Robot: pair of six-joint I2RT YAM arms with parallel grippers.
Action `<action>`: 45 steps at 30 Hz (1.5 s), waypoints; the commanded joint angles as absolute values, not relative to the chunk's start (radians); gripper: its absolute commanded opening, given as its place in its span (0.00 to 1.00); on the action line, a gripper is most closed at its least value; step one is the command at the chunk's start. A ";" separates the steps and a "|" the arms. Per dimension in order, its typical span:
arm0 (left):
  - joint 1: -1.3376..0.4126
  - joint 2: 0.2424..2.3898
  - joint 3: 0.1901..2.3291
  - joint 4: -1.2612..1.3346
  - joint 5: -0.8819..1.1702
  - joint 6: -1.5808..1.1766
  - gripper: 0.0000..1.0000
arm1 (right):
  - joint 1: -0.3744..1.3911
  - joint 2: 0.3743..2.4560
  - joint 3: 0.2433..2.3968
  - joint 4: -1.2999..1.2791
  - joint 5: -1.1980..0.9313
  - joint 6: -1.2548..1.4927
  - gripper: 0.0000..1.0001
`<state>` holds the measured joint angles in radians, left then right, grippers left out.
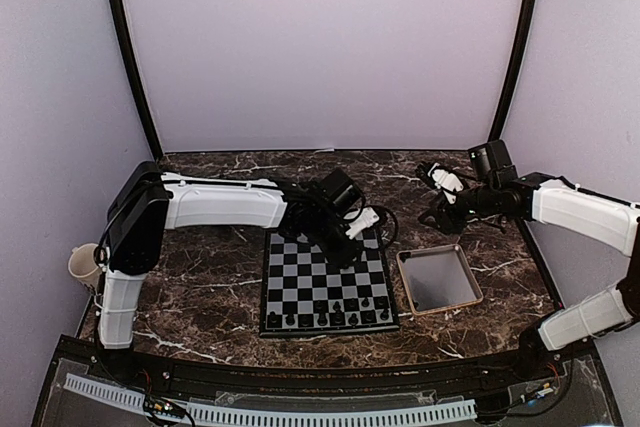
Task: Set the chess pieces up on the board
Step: Pick up the pawn from the chessboard, then place the pawn at f7.
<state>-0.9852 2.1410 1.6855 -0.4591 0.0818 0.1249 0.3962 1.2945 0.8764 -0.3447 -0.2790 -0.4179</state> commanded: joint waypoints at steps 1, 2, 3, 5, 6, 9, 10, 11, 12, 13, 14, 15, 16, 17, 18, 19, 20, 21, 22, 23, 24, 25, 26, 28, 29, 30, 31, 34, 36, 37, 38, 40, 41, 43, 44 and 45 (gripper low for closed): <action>-0.986 2.153 1.711 -0.528 0.041 0.143 0.36 | 0.393 1.285 0.870 -0.323 -0.268 -0.435 0.50; -0.986 2.154 1.711 -0.530 0.034 0.144 0.34 | 0.393 1.285 0.871 -0.324 -0.270 -0.436 0.50; -0.986 2.156 1.711 -0.532 0.026 0.144 0.32 | 0.393 1.285 0.870 -0.323 -0.270 -0.435 0.50; -0.986 2.158 1.711 -0.531 0.018 0.146 0.29 | 0.393 1.287 0.870 -0.323 -0.271 -0.436 0.50; -0.986 2.161 1.711 -0.531 0.015 0.146 0.29 | 0.393 1.288 0.871 -0.325 -0.271 -0.436 0.50; -0.986 2.167 1.711 -0.526 0.016 0.145 0.25 | 0.393 1.290 0.871 -0.326 -0.271 -0.437 0.50; -0.986 2.168 1.711 -0.525 0.017 0.143 0.23 | 0.393 1.290 0.870 -0.326 -0.272 -0.438 0.50; -0.986 2.169 1.711 -0.523 0.019 0.144 0.21 | 0.393 1.290 0.870 -0.327 -0.272 -0.438 0.50; -0.986 2.169 1.712 -0.522 0.022 0.144 0.19 | 0.393 1.290 0.869 -0.326 -0.272 -0.438 0.50; -0.986 2.168 1.713 -0.522 0.025 0.143 0.17 | 0.394 1.290 0.868 -0.327 -0.272 -0.440 0.50; -0.986 2.169 1.716 -0.527 0.028 0.145 0.15 | 0.393 1.292 0.867 -0.325 -0.270 -0.441 0.50; -0.986 2.168 1.719 -0.531 0.033 0.145 0.13 | 0.393 1.293 0.867 -0.325 -0.269 -0.442 0.50; -0.986 2.168 1.724 -0.537 0.039 0.147 0.12 | 0.393 1.294 0.868 -0.326 -0.267 -0.443 0.50; -0.986 2.166 1.731 -0.545 0.052 0.146 0.10 | 0.393 1.296 0.867 -0.327 -0.267 -0.443 0.50; -0.986 2.165 1.735 -0.555 0.065 0.149 0.07 | 0.393 1.297 0.867 -0.326 -0.267 -0.444 0.50; -0.986 2.158 1.739 -0.563 0.078 0.150 0.06 | 0.393 1.299 0.867 -0.327 -0.267 -0.444 0.50; -0.986 2.150 1.739 -0.571 0.093 0.150 0.05 | 0.393 1.299 0.867 -0.327 -0.269 -0.445 0.50; -0.986 2.137 1.738 -0.578 0.103 0.149 0.05 | 0.392 1.301 0.867 -0.326 -0.268 -0.446 0.50; -0.986 2.119 1.730 -0.587 0.113 0.148 0.05 | 0.392 1.302 0.868 -0.328 -0.270 -0.446 0.50; -0.986 2.098 1.718 -0.593 0.118 0.147 0.04 | 0.393 1.302 0.867 -0.328 -0.270 -0.446 0.50; -0.986 2.073 1.699 -0.592 0.121 0.149 0.04 | 0.393 1.302 0.866 -0.328 -0.271 -0.447 0.50; -0.986 2.046 1.675 -0.588 0.118 0.152 0.04 | 0.393 1.304 0.866 -0.328 -0.273 -0.447 0.50; -0.986 2.020 1.646 -0.579 0.114 0.156 0.04 | 0.393 1.305 0.866 -0.328 -0.273 -0.447 0.50; -0.986 1.972 1.598 -0.584 0.102 0.164 0.04 | 0.393 1.310 0.867 -0.327 -0.276 -0.449 0.50; -0.986 1.953 1.575 -0.593 0.096 0.167 0.04 | 0.393 1.312 0.869 -0.328 -0.276 -0.450 0.50; -0.986 1.933 1.554 -0.598 0.088 0.170 0.04 | 0.393 1.314 0.868 -0.329 -0.277 -0.450 0.50; -0.986 1.914 1.528 -0.603 0.083 0.172 0.04 | 0.393 1.316 0.870 -0.332 -0.277 -0.451 0.50; -0.986 1.858 1.455 -0.617 0.078 0.175 0.04 | 0.393 1.320 0.868 -0.332 -0.276 -0.453 0.50; -0.987 1.828 1.416 -0.623 0.082 0.175 0.04 | 0.393 1.323 0.868 -0.332 -0.272 -0.455 0.50; -0.988 1.815 1.395 -0.624 0.082 0.173 0.04 | 0.393 1.325 0.867 -0.334 -0.271 -0.456 0.50; -0.988 1.802 1.377 -0.624 0.082 0.172 0.04 | 0.393 1.326 0.867 -0.334 -0.271 -0.457 0.50; -0.989 1.781 1.341 -0.622 0.085 0.171 0.04 | 0.393 1.332 0.868 -0.334 -0.273 -0.457 0.50; -0.989 1.772 1.324 -0.621 0.087 0.170 0.04 | 0.393 1.335 0.868 -0.336 -0.275 -0.456 0.50; -0.992 1.757 1.298 -0.619 0.092 0.172 0.04 | 0.393 1.342 0.869 -0.338 -0.277 -0.458 0.50; -0.995 1.753 1.286 -0.619 0.096 0.172 0.04 | 0.393 1.347 0.870 -0.339 -0.278 -0.459 0.50; -0.997 1.749 1.277 -0.618 0.101 0.173 0.04 | 0.393 1.349 0.872 -0.340 -0.278 -0.459 0.50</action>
